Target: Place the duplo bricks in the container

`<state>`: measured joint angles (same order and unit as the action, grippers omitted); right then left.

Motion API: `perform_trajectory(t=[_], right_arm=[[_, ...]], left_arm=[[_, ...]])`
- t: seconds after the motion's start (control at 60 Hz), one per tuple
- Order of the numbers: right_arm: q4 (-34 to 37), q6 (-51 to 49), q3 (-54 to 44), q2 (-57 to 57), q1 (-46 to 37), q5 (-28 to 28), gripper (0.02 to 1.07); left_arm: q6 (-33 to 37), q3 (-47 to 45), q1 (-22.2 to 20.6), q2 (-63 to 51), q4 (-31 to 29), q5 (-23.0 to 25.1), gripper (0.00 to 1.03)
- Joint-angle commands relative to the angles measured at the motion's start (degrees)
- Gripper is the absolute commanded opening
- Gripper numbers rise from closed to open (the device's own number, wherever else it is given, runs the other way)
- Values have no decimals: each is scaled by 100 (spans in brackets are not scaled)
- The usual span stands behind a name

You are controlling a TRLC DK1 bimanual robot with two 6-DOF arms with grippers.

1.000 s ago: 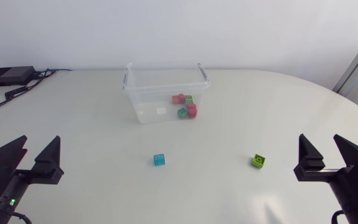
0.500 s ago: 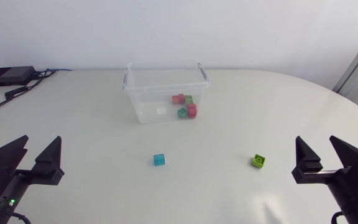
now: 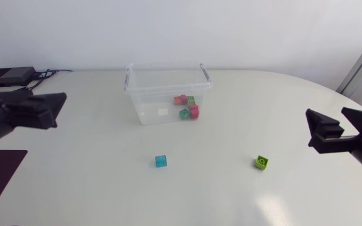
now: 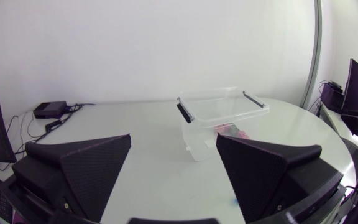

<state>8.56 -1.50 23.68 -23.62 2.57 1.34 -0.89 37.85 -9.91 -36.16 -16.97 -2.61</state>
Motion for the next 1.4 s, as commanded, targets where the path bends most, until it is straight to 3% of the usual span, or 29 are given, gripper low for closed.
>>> perform_trajectory(t=[0.0,0.133,0.233,0.3,0.35,0.417,0.567,0.683,0.75,0.817,1.0,1.383], right_arm=[[146,-17,365,-609,-72,-55,102],[436,-17,928,-1681,-459,-319,102],[805,-8,1402,-2508,-951,-908,102],[1104,-17,1684,-3026,-1276,-1312,102],[1271,-61,1851,-3422,-1408,-1523,102],[1482,-219,2044,-3861,-1531,-1655,102],[2115,-764,2536,-4828,-1558,-1743,102],[2317,-1432,2624,-5162,-1496,-1813,102],[2361,-1942,2650,-5206,-1417,-1796,102],[2616,-3058,2694,-5215,-1364,-1804,102],[2871,-4069,2624,-5496,-1206,-1725,102],[2519,-4957,2053,-6120,-547,-1716,102]], left_arm=[[-237,786,-195,-884,-439,59,96],[-114,1805,-283,-2325,-1177,305,94],[212,2552,-292,-3415,-1704,551,95],[1038,2895,-433,-3934,-1836,569,95],[2136,3097,-600,-4250,-1950,542,95],[2215,3299,-626,-4619,-2038,534,95],[3358,3458,-784,-5349,-2293,1070,97],[4131,3493,-969,-5964,-2434,1123,98],[4395,3466,-1101,-6245,-2442,1123,98],[4624,3440,-1241,-6430,-2442,1123,98],[5046,3423,-1602,-6860,-2442,1254,98],[5274,3423,-2041,-7467,-2442,1298,96]])
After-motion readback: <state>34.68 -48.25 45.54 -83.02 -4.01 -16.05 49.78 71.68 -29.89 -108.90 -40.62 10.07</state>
